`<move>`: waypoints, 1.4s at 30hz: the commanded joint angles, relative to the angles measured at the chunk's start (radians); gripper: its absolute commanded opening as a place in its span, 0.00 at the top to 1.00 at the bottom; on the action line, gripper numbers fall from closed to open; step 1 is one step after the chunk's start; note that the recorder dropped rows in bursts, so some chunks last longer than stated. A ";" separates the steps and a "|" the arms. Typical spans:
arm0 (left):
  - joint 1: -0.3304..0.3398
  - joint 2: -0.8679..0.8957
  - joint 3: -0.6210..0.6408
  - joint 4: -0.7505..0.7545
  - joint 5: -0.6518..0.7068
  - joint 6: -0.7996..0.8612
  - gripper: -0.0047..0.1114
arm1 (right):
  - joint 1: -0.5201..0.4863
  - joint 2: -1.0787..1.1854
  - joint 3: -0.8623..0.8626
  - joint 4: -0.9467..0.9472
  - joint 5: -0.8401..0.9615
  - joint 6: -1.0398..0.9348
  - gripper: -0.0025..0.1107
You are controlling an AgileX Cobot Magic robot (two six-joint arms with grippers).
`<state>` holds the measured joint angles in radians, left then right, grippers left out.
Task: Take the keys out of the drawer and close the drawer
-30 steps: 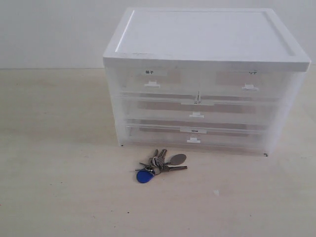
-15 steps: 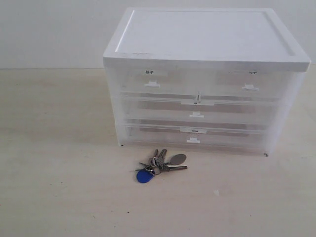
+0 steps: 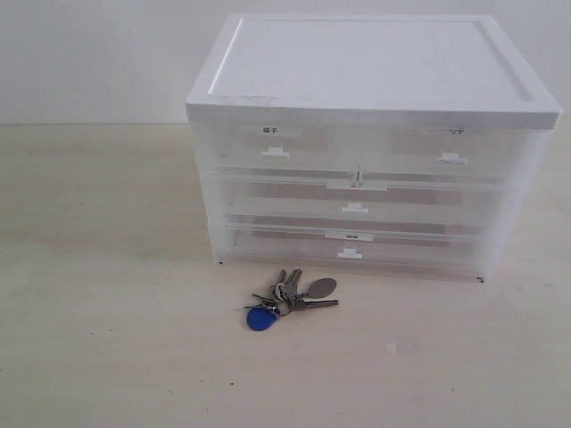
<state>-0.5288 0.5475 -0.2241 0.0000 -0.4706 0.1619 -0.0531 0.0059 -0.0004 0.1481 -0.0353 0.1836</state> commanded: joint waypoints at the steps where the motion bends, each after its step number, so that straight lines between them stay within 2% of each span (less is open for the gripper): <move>1: -0.004 -0.004 0.005 0.000 0.002 -0.008 0.92 | -0.006 -0.006 0.000 -0.003 0.010 -0.042 0.98; 6: -0.004 -0.004 0.005 0.000 0.002 -0.008 0.92 | -0.006 -0.006 0.000 -0.003 0.140 -0.330 0.98; 9: -0.004 -0.004 0.005 0.000 0.002 -0.008 0.92 | -0.006 -0.006 0.000 -0.003 0.245 -0.414 0.98; 13: -0.004 -0.004 0.005 0.000 0.002 -0.008 0.92 | -0.006 -0.006 0.000 -0.003 0.357 -0.413 0.98; 18: -0.004 -0.004 0.005 0.000 0.002 -0.008 0.92 | -0.006 -0.006 0.000 -0.003 0.383 -0.399 0.98; 42: -0.004 -0.004 0.005 0.000 0.002 -0.008 0.92 | -0.006 -0.006 0.000 -0.003 0.383 -0.397 0.98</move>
<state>-0.5288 0.5475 -0.2241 0.0000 -0.4706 0.1619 -0.0554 0.0059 0.0013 0.1481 0.3520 -0.2104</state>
